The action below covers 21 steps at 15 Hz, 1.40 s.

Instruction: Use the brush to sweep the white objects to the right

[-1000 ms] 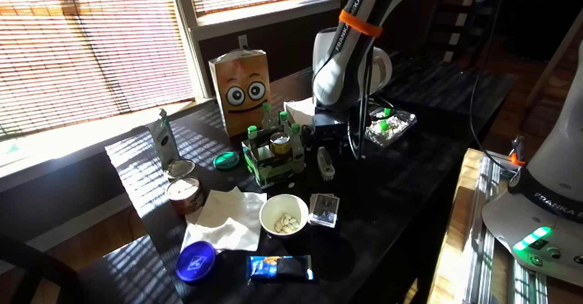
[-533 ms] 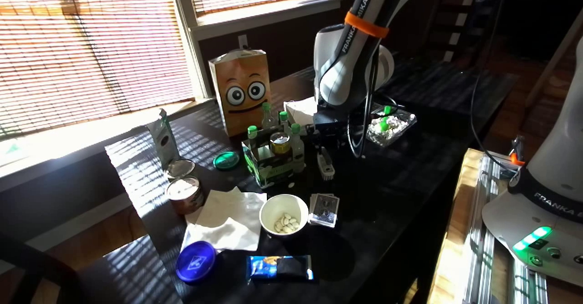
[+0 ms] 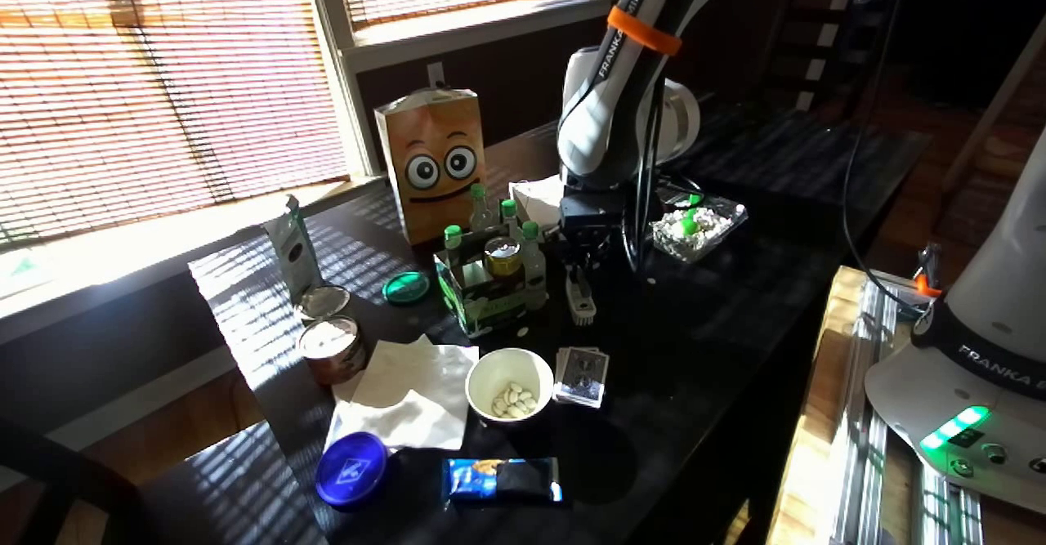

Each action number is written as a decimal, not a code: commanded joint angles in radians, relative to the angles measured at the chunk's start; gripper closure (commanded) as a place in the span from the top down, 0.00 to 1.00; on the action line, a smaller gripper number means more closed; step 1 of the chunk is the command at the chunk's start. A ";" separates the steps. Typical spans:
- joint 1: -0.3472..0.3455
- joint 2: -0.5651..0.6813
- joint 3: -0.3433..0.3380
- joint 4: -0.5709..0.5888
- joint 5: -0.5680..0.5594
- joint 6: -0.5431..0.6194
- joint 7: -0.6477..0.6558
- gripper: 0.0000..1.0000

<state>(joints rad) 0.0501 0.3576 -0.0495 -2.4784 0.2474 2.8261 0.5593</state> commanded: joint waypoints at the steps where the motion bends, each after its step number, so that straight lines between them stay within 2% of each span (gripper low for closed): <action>1: -0.049 -0.005 0.046 0.017 0.083 -0.014 -0.085 0.06; 4: -0.106 -0.067 0.106 -0.011 0.182 0.031 -0.180 0.06; 6: -0.160 -0.078 0.170 0.002 0.282 0.054 -0.268 0.06; 8: -0.223 -0.082 0.253 0.023 0.396 0.050 -0.361 0.06; 11: -0.267 -0.067 0.312 0.052 0.493 0.035 -0.445 0.06; 14: -0.267 -0.050 0.314 0.058 0.479 0.031 -0.446 0.06; 16: -0.241 -0.036 0.277 0.047 0.418 0.038 -0.392 0.06; 21: -0.230 0.041 0.271 0.093 0.427 0.064 -0.381 0.06</action>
<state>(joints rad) -0.2011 0.3435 0.2363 -2.4307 0.6935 2.8754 0.1460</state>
